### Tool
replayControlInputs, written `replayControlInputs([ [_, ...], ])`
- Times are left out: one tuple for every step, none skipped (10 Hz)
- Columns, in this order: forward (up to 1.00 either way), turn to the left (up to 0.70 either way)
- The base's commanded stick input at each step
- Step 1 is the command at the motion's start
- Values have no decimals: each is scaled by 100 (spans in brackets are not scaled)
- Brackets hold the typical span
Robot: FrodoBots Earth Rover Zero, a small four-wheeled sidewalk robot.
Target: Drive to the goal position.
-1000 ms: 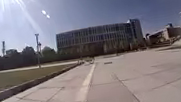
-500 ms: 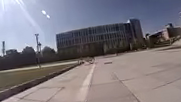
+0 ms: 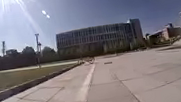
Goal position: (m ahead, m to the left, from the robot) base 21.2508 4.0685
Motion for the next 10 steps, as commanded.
replayControlInputs([
  [6,0],
  [6,0],
  [6,0],
  [6,0],
  [6,0],
  [6,0],
  [6,0],
  [6,0],
  [6,0],
  [6,0],
])
